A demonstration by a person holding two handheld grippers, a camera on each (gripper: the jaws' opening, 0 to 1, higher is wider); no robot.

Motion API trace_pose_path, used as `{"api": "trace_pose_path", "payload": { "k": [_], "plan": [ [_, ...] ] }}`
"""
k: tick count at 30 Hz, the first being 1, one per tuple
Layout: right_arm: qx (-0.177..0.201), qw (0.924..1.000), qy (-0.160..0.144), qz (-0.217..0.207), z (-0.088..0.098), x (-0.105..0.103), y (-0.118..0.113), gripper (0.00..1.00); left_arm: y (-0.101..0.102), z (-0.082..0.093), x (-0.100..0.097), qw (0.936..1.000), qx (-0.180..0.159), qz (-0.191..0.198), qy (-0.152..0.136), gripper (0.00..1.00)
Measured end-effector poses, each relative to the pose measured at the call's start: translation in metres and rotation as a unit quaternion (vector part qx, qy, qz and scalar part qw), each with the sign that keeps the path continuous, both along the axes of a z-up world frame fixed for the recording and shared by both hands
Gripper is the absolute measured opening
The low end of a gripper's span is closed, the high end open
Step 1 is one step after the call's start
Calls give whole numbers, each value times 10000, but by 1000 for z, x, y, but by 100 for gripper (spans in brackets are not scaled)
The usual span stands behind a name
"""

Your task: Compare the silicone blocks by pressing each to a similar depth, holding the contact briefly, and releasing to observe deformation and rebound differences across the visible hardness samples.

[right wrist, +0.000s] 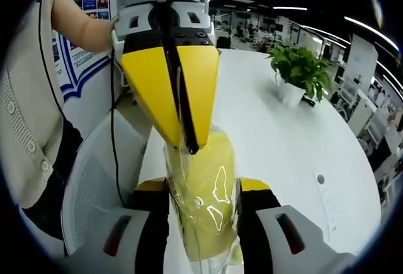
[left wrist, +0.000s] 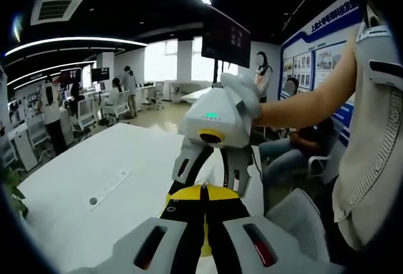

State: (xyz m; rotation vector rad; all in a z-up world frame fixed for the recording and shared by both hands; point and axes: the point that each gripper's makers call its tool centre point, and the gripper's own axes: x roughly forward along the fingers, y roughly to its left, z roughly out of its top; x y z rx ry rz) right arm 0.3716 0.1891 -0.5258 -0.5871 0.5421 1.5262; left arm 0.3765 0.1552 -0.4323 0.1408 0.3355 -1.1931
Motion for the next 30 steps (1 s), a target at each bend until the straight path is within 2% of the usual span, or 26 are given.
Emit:
{"api": "trace_pose_path", "payload": {
  "k": [17, 21, 22, 23, 26, 30],
  "plan": [
    [141, 9997, -65, -161, 3, 3, -2, 48, 3, 0, 1, 10000, -43, 77, 43, 0],
    [224, 9993, -85, -295, 3, 5, -4, 49, 3, -1, 1, 9998, -82, 141, 105, 0],
    [232, 9991, -117, -333, 3, 6, -5, 50, 3, -2, 1, 9998, -88, 150, 119, 0],
    [184, 9987, -286, -368, 0, 9, -7, 51, 3, -3, 2, 9997, -105, 165, 150, 0],
    [221, 9981, -292, -488, -2, 10, -10, 54, 3, -2, 2, 9995, -142, 211, 191, 0],
    [471, 9953, -364, -764, 2, 15, -13, 56, 4, -4, 2, 9990, -214, 275, 270, 0]
  ]
}}
